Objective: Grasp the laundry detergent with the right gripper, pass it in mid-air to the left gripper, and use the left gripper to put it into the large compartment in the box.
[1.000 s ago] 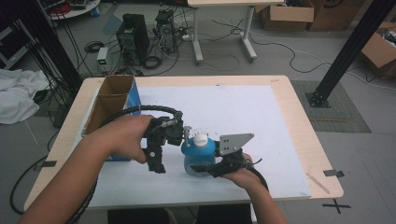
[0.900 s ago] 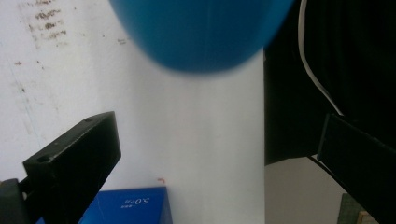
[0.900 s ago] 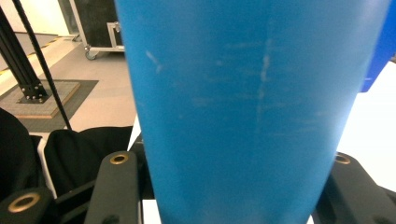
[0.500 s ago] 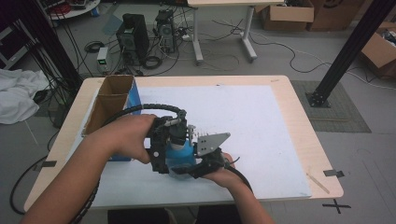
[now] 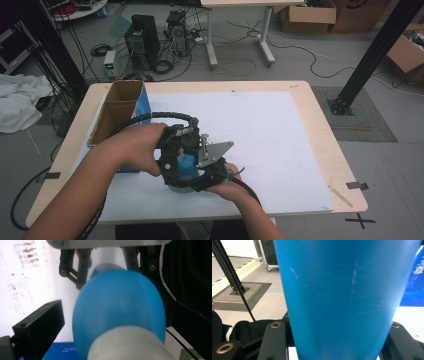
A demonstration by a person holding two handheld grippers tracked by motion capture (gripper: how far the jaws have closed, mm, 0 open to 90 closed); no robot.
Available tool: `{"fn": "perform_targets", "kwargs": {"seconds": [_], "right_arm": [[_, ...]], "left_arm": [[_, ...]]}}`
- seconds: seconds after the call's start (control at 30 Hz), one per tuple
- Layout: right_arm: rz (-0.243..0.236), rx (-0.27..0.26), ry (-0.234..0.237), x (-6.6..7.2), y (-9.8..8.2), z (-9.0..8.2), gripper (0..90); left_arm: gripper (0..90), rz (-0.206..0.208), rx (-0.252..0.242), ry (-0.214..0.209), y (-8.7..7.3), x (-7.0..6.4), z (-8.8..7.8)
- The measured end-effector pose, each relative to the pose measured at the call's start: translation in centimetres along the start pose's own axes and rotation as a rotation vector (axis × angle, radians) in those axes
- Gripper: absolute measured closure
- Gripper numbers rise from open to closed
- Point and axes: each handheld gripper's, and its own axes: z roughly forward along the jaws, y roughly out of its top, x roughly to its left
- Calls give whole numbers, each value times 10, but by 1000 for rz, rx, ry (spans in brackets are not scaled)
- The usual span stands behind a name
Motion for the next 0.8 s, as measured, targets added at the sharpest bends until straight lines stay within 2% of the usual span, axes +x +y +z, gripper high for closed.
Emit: {"fn": "perform_targets", "kwargs": {"seconds": [0.17, 0.43, 0.8], "right_arm": [[-7, -8, 0, -1, 1, 3, 470], [18, 4, 3, 1, 1, 2, 470], [29, -2, 7, 2, 1, 2, 470]], "left_arm": [[16, -12, 5, 17, -3, -1, -2], [164, -6, 4, 22, -5, -2, -4], [266, -17, 21, 35, -5, -2, 0]]}}
